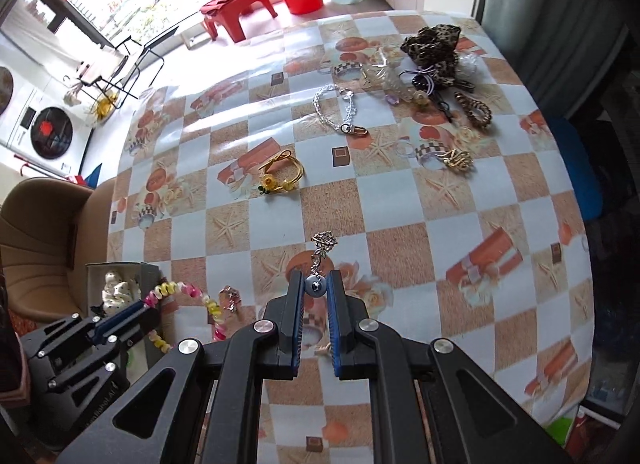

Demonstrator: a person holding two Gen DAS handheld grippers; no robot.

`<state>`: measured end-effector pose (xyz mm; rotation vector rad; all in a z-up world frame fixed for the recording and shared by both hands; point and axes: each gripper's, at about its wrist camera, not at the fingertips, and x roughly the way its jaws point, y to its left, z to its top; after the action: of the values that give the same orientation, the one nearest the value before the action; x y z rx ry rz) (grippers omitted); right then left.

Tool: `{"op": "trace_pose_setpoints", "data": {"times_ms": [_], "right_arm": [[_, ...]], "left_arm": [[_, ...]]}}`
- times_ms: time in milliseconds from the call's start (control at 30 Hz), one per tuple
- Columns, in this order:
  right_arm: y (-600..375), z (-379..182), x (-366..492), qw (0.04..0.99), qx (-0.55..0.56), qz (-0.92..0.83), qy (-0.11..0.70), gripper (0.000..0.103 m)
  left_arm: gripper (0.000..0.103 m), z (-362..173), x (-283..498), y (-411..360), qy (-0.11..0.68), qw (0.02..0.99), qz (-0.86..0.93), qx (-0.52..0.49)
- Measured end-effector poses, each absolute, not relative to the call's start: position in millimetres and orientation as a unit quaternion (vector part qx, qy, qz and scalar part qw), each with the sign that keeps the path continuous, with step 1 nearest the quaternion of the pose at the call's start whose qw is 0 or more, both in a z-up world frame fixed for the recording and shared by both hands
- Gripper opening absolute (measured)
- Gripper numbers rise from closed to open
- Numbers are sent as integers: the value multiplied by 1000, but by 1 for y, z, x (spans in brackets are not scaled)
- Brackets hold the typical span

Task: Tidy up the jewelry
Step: 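Carry the beaded bracelet and silver charm over the grey tray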

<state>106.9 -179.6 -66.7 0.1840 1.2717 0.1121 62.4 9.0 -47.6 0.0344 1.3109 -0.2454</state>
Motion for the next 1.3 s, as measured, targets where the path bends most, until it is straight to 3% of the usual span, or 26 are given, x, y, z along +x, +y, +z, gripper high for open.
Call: {"op": "trace_pose_setpoints", "data": {"times_ms": [667, 1300], "right_arm": [[-129, -40, 67, 809, 63, 64, 581, 12], [-40, -46, 60, 788, -14, 174, 591, 12]], "left_arm": [[13, -30, 32, 41, 596, 790, -141, 10], [13, -36, -20, 144, 585, 805, -11, -94]]}}
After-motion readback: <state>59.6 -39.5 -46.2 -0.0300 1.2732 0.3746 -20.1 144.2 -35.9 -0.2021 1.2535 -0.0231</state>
